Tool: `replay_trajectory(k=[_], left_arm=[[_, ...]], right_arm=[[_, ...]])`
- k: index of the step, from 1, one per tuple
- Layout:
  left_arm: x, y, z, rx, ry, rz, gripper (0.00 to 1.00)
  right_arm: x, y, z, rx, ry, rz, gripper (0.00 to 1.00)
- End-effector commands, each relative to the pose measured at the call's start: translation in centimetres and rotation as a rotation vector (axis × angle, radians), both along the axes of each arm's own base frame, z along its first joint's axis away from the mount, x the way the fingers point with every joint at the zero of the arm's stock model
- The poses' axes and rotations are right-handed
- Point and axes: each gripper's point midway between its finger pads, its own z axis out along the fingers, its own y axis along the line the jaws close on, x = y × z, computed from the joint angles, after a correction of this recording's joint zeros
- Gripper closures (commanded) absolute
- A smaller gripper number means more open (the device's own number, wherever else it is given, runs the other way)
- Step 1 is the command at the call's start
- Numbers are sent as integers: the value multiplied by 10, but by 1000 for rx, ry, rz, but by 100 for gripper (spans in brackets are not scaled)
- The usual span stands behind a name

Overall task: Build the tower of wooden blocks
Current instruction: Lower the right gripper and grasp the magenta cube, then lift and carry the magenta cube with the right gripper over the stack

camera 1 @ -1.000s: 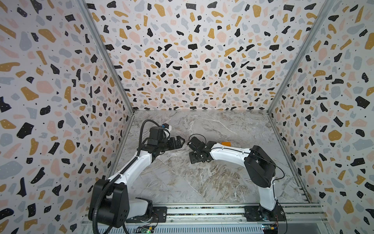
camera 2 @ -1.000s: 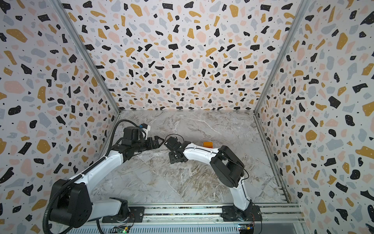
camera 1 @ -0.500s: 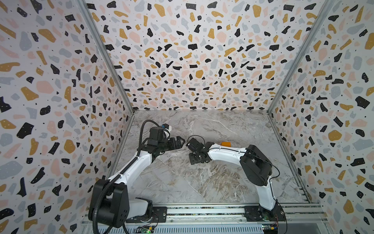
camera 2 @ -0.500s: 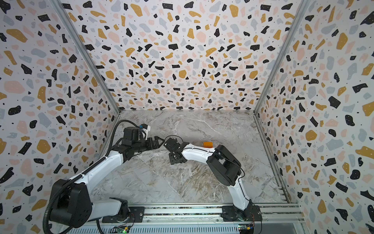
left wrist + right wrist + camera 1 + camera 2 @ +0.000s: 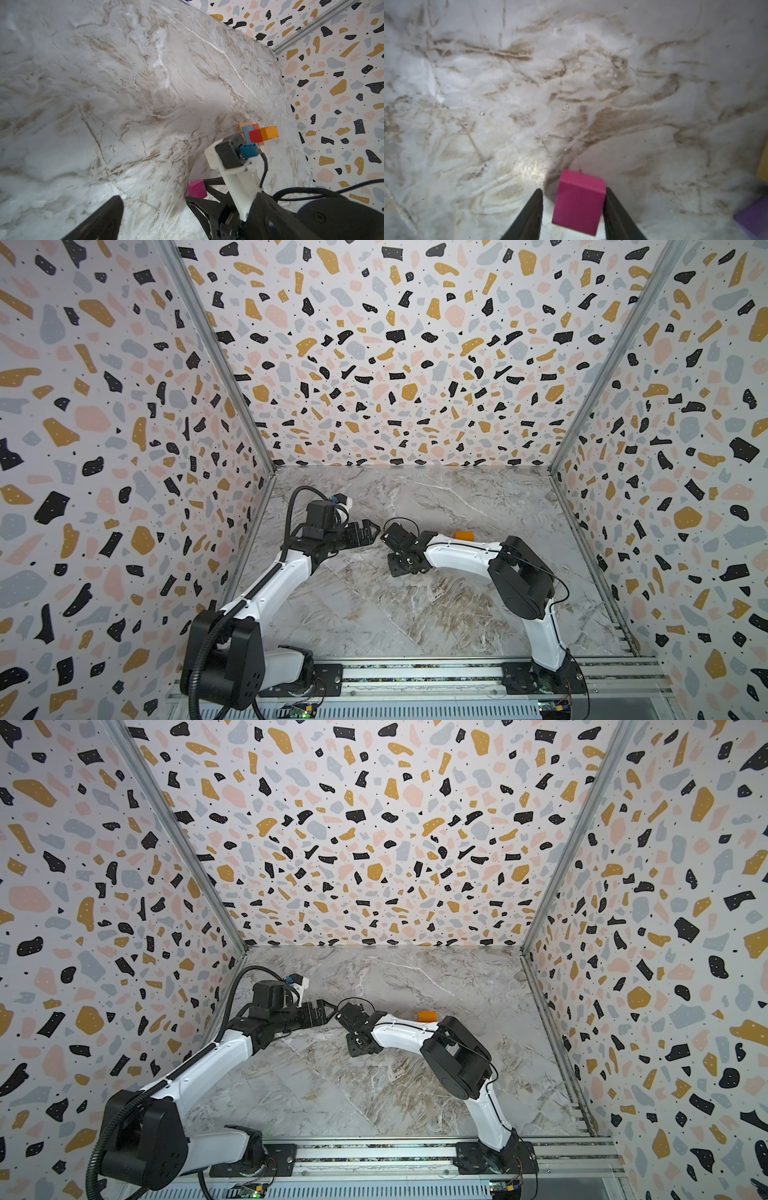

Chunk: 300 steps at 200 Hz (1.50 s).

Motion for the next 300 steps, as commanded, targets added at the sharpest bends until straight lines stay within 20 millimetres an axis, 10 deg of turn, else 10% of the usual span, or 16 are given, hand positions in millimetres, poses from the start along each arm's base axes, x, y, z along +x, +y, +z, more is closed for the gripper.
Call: replay_trajectory(k=[1,200,300], left_arm=[[1,0,8,-19,-35,-1,0],[1,-1,7,-21,-33,-3,0],[0,-5,3,-44,-17,-16,0]], right_arm=[[5,3,10,5,-17,-7,53],[12,-6,21,-19,-52,-18,69],[46,-73,84,-46,-106,-118,70]])
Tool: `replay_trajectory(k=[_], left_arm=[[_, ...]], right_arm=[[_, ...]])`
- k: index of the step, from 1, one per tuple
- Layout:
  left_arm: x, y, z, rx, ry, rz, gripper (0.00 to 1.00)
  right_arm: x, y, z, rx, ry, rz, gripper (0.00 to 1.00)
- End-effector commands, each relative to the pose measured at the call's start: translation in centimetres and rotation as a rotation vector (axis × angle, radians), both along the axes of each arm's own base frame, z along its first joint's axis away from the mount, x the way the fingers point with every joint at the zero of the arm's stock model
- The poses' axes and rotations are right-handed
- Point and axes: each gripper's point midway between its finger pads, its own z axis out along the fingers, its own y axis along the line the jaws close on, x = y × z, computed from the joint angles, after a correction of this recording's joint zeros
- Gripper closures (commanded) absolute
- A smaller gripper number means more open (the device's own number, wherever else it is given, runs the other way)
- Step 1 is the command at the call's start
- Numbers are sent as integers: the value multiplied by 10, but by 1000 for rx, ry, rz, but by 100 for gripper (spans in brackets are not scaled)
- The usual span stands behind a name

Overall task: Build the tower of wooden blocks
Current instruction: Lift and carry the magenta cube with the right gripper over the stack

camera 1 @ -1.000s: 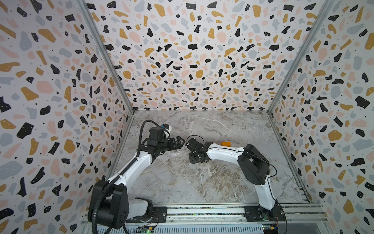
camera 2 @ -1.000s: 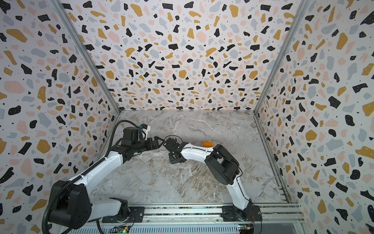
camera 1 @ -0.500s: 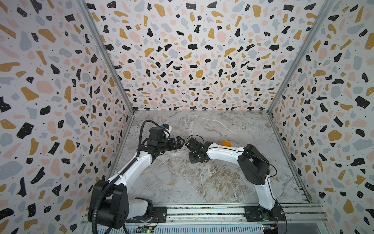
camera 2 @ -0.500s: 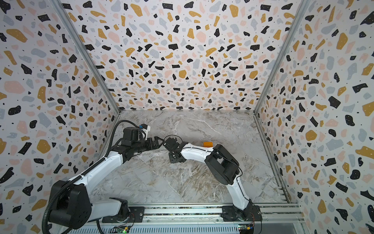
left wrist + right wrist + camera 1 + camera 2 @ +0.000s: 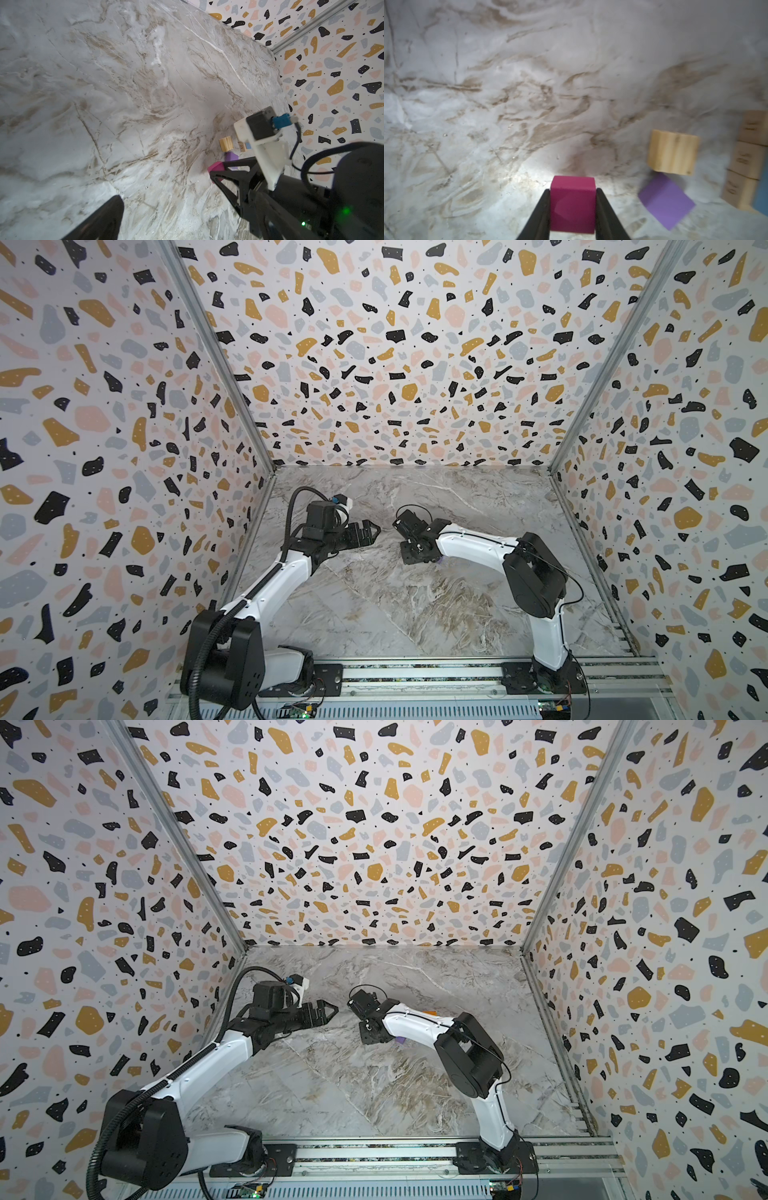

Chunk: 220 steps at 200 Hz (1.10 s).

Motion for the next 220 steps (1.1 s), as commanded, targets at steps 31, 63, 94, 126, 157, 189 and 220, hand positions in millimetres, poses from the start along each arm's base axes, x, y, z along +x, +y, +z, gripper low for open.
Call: replay_trajectory(k=[31,63,94,126,157,189,220], left_arm=[[1,-3,4,-32,-17,-10,0],[1,-3,5,-31,-19,-10,0],[1,-3,4,-31,-19,-10,0],[1,-3,4,-32,-18,-10,0],[1,-3,4,-32,-18,-10,0],[1,-3,4,-32,-17,-10,0],[1,-3,3,-31,-16,-9,0]], right_arm=[[20,-41,68,13,-81,-47,70],[32,-71,84,-7,-105,-98,70],[41,-93,93,3,-111,-141,70],[47,-113,95,-5,-104,-175,70],[49,-126,96,11,-93,-191,70],[49,-136,90,21,-72,-198,70],[50,-142,85,12,-58,-195,70]])
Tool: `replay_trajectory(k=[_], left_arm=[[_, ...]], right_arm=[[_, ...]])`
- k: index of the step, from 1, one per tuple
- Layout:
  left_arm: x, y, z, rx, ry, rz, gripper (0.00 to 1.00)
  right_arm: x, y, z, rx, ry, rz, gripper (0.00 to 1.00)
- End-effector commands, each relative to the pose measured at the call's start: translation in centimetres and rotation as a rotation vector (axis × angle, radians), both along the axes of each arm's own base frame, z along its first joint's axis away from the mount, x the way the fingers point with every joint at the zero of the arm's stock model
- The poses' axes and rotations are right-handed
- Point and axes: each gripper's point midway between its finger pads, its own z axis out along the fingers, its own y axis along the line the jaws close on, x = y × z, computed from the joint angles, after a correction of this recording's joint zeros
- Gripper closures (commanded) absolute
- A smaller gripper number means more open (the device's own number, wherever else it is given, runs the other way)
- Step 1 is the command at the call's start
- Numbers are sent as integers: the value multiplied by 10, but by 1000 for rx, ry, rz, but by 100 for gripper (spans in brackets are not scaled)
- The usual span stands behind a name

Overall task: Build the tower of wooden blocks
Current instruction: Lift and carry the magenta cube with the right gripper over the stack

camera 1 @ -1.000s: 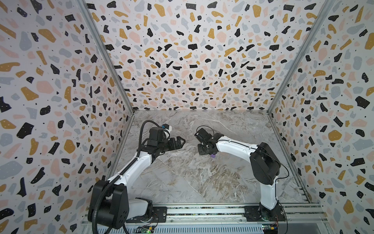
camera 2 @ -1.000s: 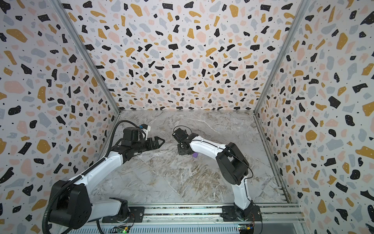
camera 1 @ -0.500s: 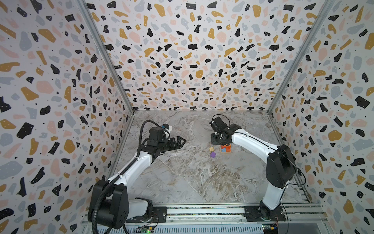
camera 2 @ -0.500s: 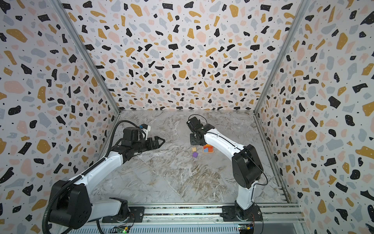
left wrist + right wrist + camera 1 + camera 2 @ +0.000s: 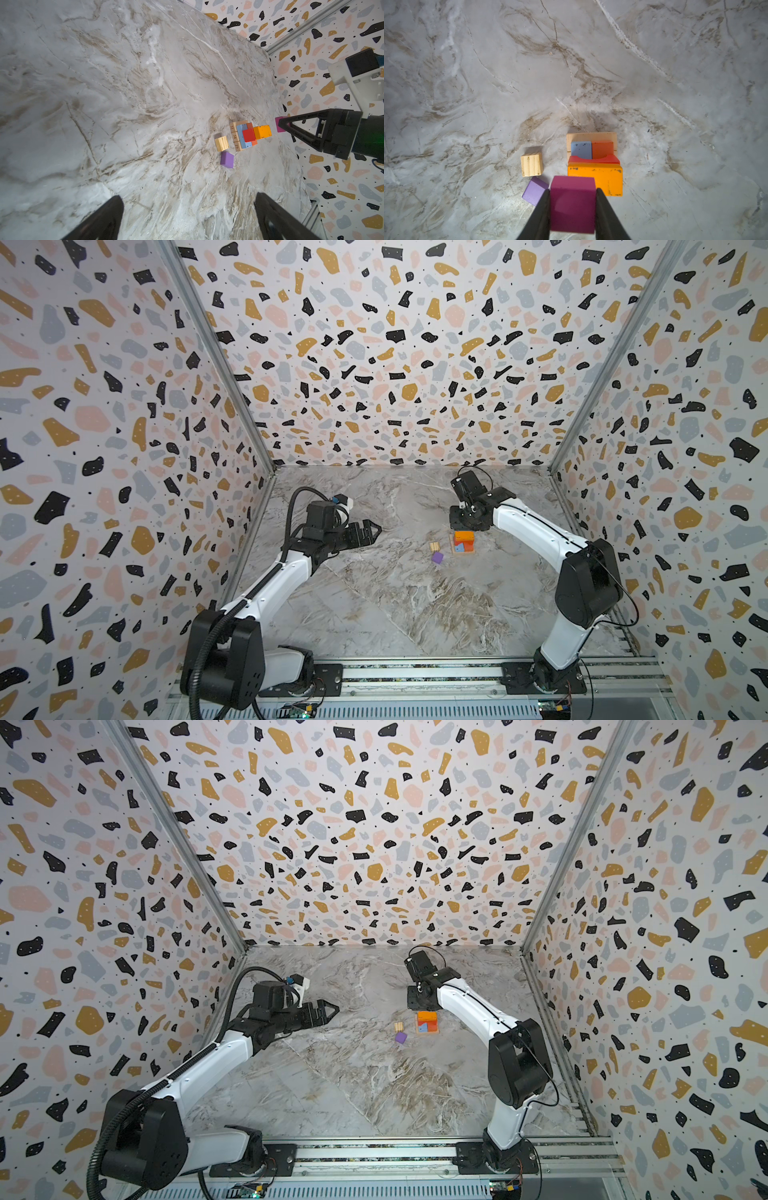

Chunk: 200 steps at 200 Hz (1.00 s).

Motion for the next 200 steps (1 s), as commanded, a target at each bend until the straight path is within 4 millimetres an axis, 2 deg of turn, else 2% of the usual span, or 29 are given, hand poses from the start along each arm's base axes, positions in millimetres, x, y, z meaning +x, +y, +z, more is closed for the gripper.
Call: replay_trajectory(k=[1,200], left_arm=[[2,0,2,-12,-22,-3,0],[2,-1,1,-12,-18,-3,0]], right_arm=[[-8,-7,7,0,8,17,70],[-13,-19,-13,-8,40,27,70]])
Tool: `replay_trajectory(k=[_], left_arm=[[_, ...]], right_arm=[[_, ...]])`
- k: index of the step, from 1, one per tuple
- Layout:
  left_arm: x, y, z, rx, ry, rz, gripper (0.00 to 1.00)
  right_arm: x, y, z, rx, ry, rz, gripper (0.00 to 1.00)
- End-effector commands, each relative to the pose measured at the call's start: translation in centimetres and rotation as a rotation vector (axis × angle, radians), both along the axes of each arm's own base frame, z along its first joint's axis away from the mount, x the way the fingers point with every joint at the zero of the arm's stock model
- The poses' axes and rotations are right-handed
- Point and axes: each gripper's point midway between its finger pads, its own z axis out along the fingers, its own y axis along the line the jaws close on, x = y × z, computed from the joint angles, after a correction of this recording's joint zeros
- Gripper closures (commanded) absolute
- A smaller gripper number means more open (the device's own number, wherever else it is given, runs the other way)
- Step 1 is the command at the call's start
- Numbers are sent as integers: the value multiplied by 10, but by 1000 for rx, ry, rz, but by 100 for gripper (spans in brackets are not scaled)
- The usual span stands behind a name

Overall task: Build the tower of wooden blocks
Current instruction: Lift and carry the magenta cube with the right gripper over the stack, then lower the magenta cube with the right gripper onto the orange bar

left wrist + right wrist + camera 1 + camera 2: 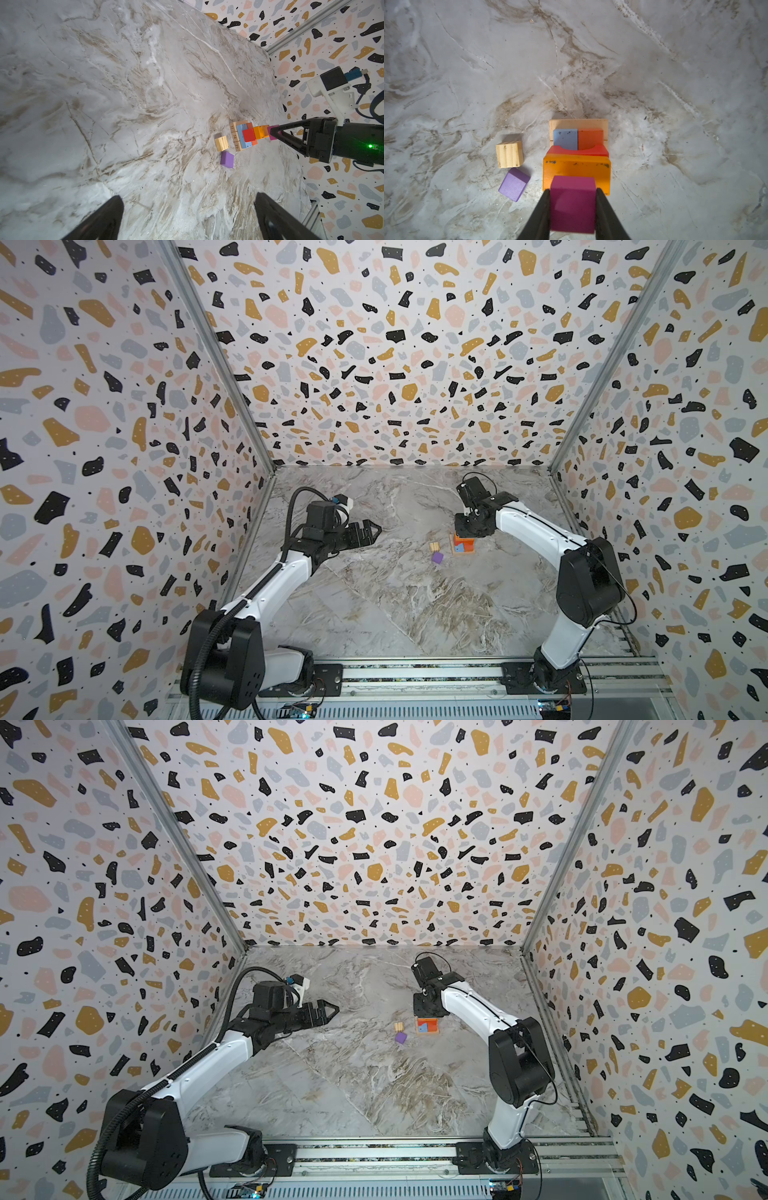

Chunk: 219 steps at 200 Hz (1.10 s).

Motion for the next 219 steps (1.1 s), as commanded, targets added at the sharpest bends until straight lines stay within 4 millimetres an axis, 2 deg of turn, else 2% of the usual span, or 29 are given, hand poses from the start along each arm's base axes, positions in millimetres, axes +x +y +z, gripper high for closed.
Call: replay_trajectory(k=[1,219], left_arm=[[2,-1,1,-12,-19,-3,0],[3,-1,1,-11,-18,-3,0]], right_arm=[[-1,-2,16,16,-35,3,70],[4,-3,3,26,-22,-2,71]])
